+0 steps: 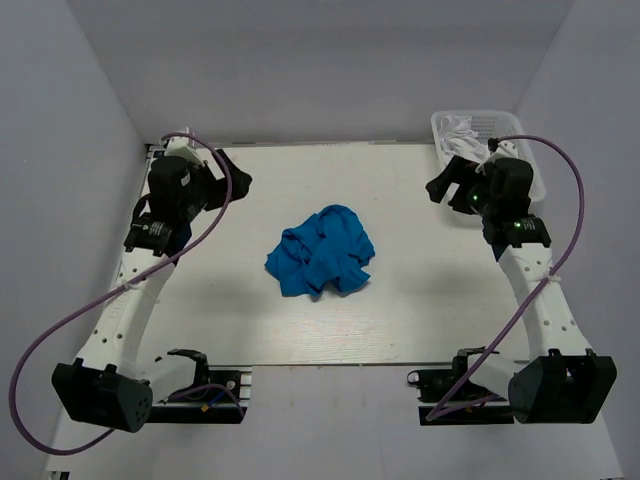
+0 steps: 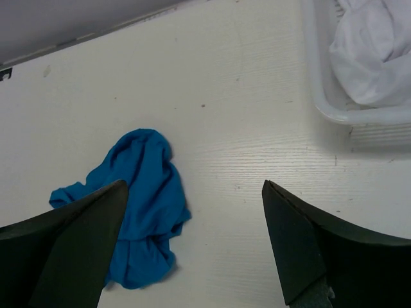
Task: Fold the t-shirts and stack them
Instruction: Flatten out the tshirt
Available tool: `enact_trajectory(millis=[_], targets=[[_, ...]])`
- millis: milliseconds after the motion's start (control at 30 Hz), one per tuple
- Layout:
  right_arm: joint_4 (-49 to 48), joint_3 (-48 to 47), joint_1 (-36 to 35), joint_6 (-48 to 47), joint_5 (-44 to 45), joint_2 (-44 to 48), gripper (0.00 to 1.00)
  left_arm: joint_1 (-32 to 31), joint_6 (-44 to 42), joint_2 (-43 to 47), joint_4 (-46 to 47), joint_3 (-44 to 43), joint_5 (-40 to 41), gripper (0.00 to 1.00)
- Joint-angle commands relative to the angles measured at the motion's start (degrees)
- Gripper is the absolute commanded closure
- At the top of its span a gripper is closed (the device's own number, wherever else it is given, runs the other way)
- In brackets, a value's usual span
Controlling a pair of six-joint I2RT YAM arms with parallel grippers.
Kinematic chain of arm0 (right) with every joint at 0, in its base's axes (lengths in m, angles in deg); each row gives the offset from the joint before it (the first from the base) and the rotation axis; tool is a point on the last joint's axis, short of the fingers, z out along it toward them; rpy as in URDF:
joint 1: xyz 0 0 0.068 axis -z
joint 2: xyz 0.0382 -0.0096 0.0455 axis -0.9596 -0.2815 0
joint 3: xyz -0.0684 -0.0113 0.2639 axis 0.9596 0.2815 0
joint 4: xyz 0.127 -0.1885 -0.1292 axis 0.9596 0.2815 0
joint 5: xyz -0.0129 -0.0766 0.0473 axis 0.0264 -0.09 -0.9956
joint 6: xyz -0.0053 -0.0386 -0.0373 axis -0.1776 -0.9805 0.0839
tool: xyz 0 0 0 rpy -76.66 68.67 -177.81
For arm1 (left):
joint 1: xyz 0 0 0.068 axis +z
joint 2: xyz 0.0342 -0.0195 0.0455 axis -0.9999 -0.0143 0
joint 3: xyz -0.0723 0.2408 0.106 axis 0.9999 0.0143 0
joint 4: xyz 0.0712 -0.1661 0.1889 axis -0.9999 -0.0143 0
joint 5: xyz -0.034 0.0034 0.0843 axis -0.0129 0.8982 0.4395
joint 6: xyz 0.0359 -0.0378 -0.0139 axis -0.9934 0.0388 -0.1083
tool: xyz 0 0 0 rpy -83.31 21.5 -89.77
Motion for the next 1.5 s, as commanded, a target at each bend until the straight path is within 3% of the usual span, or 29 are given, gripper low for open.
enact_trajectory(millis=[0, 200, 333, 533, 667, 1067, 1200, 1300, 1467], targets=[[1.9, -3.3, -0.3, -1.9, -7.0, 0.6, 0.1, -0.2, -0.2, -0.8, -5.6, 0.9, -7.0, 0.0], [12.3, -9.1, -3.7, -8.0, -6.6, -8.0, 0.1, -0.7, 0.5, -1.3, -5.5, 12.4, -18.2, 0.0], [11.4, -7.7, -9.0, -9.1, -8.4, -9.9, 0.1, -2.8, 1.3, -4.7, -4.0, 20.1, -25.3, 0.0], [10.6, -6.9, -17.9, -9.3, -12.6, -16.1, 0.1, -8.7, 2.2, -9.4, -4.0, 24.3, -25.3, 0.05], [12.4, -9.3, -22.0, -8.4, -13.0, -23.0, 0.1, -12.5, 1.5, -14.8, -1.3, 25.5, -22.1, 0.13], [10.0, 1.4, -23.5, -3.4, -9.3, -17.2, 0.1, -16.1, 2.2, -23.1, 4.2, 23.2, -8.8, 0.32], [11.3, 1.3, -23.1, -2.4, -6.3, -15.8, 0.1, -17.1, 1.7, -24.7, 4.8, 21.3, -8.8, 0.59], [12.0, 1.0, -23.1, -2.8, -5.6, -15.5, 0.1, -18.2, 2.2, -23.4, 4.7, 21.3, -7.1, 1.0], [10.7, 3.3, -23.9, -4.8, -5.7, -15.5, 0.1, -18.2, 2.2, -14.9, 2.3, 20.0, -4.9, 1.0]])
